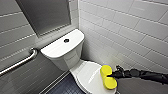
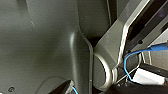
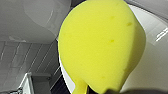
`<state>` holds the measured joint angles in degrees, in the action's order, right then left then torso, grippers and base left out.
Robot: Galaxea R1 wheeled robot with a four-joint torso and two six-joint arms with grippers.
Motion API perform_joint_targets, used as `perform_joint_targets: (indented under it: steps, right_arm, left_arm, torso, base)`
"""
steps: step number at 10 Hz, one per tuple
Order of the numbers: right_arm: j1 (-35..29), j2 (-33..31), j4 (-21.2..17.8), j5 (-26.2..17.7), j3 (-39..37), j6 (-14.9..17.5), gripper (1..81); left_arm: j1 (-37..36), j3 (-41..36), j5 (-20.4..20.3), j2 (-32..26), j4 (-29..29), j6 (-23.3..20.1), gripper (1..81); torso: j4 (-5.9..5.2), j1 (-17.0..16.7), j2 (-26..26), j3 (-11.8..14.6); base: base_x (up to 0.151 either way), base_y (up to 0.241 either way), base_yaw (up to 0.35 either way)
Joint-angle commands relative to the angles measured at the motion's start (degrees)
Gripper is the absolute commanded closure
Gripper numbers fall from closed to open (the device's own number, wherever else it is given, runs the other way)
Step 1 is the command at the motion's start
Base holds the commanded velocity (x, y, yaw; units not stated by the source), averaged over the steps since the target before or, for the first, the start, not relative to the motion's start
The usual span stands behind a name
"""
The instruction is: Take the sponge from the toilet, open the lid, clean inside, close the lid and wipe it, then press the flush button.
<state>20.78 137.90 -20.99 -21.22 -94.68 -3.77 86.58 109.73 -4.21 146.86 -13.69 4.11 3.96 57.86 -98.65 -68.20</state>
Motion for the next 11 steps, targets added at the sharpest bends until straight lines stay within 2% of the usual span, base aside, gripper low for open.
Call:
perform_joint_targets:
  steps: [1, 4, 6, 7, 8, 10, 11]
  right_arm:
    - [-11.32, 7.57, -2.04, -7.87, -10.32, -1.42, 81.1]
    - [-12.47, 16.02, -2.47, -8.13, -20.87, -1.42, 81.1]
    - [-12.82, 17.96, -2.30, -7.70, -23.17, -1.42, 81.1]
    - [-13.44, 17.96, -2.21, -6.99, -23.34, -1.42, 81.1]
    - [-13.44, 18.05, -2.30, -5.53, -23.96, -1.51, 81.1]
    - [-10.72, 19.44, -2.21, 3.00, -24.13, -3.95, 81.1]
    - [-9.40, 19.99, -2.30, 4.70, -25.19, -5.81, 81.1]
  left_arm:
    - [0.93, -0.83, 4.29, -0.95, -0.02, -0.42, 1.0]
    - [0.93, -0.83, 4.29, -1.03, -0.02, -0.33, 1.0]
    - [1.10, -0.82, 4.29, -0.87, 0.07, -0.33, 1.0]
    - [1.18, -0.83, 4.29, -0.77, -0.02, -0.33, 1.0]
    - [1.19, -0.83, 4.38, -0.60, -0.11, -0.33, 1.0]
    - [1.71, -0.83, 4.29, -0.60, -0.37, -0.42, 1.0]
    - [1.89, -0.83, 4.29, -0.60, -0.55, -0.42, 1.0]
  torso:
    - [0.00, 0.00, 0.00, 0.00]
    - [0.00, 0.00, 0.00, -0.02]
    - [0.00, 0.00, 0.00, -4.04]
    - [0.00, 0.00, 0.00, -3.90]
    - [0.00, 0.00, 0.02, -2.10]
    - [0.00, 0.02, 0.06, -3.59]
    - [0.00, 0.02, 0.06, -3.78]
  base:
    - [0.000, 0.000, 0.000]
    - [0.000, 0.000, 0.000]
    - [0.000, 0.000, 0.000]
    - [0.000, 0.000, 0.000]
    - [0.000, 0.000, 0.000]
    - [0.000, 0.000, 0.000]
    - [0.000, 0.000, 0.000]
